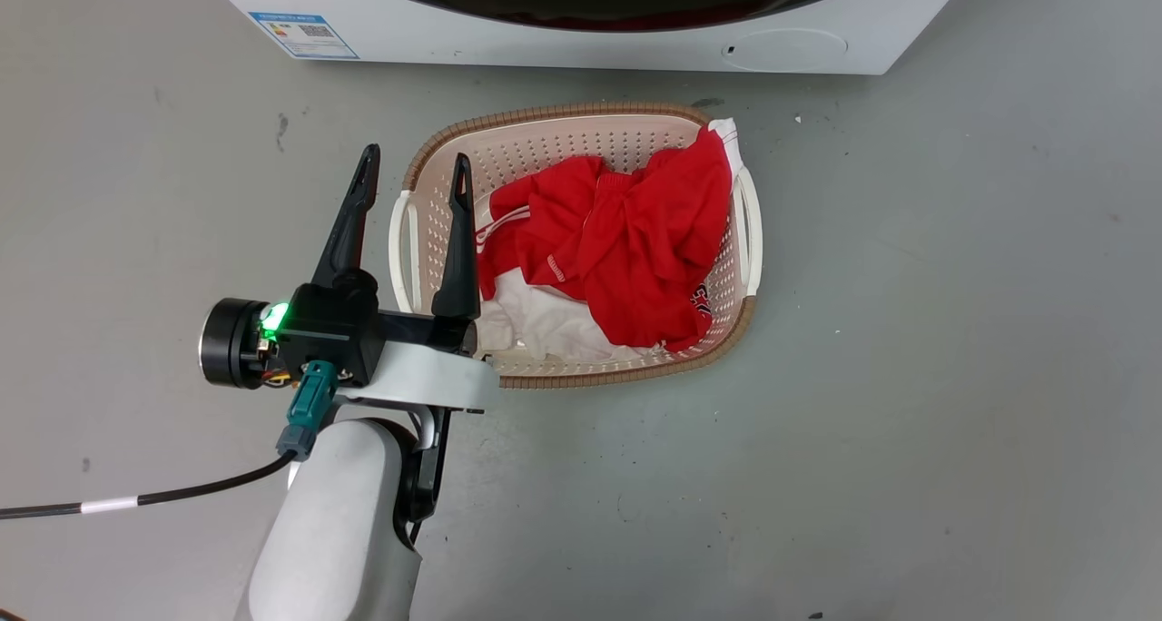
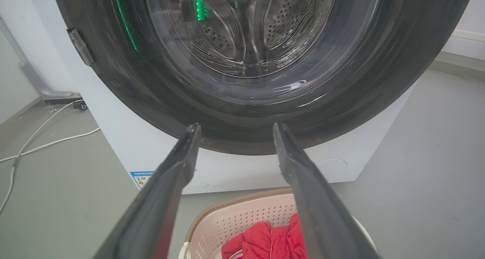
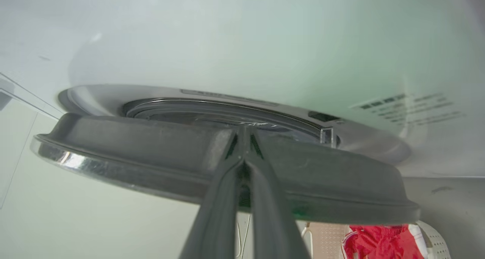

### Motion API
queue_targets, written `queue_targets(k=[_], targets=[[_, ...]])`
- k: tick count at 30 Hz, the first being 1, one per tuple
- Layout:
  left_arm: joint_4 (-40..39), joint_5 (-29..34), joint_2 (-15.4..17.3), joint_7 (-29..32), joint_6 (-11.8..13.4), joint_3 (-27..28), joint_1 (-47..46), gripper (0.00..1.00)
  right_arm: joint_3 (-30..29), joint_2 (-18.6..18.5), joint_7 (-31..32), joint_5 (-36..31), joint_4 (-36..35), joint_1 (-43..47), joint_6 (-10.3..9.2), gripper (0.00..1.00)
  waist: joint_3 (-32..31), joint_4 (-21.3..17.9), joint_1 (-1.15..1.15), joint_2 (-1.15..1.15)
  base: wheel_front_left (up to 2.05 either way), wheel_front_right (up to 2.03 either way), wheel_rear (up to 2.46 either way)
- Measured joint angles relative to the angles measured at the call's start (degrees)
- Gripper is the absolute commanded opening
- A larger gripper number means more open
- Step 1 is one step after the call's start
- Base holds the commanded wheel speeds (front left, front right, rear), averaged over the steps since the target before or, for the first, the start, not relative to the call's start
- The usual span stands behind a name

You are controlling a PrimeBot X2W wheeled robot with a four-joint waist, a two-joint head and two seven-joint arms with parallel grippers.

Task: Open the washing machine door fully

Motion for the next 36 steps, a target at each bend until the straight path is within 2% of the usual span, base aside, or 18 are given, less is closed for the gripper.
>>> queue_targets(k=[22,28,36], targets=[[1.5,-0.5,0.0,0.0,0.0,0.0,0.4,1.0,1.4,-1.3,12.1,4.5,-2.8,7.5,-0.08,0.0,-5.1,-1.0,0.0,0.0,0.0,0.0,0.0],[2.5,-0.6,0.0,0.0,0.0,-0.3,1.6,1.0,3.6,1.8,15.4,5.5,-4.5,11.5,-0.08,0.0,-7.6,-1.0,0.0,0.0,0.0,0.0,0.0],[3.4,-1.3,0.0,0.0,-0.3,-0.4,4.3,1.0,4.8,1.2,19.5,7.5,-6.3,16.0,-0.08,0.0,-11.9,-0.2,-0.01,0.0,0.0,0.0,0.0]])
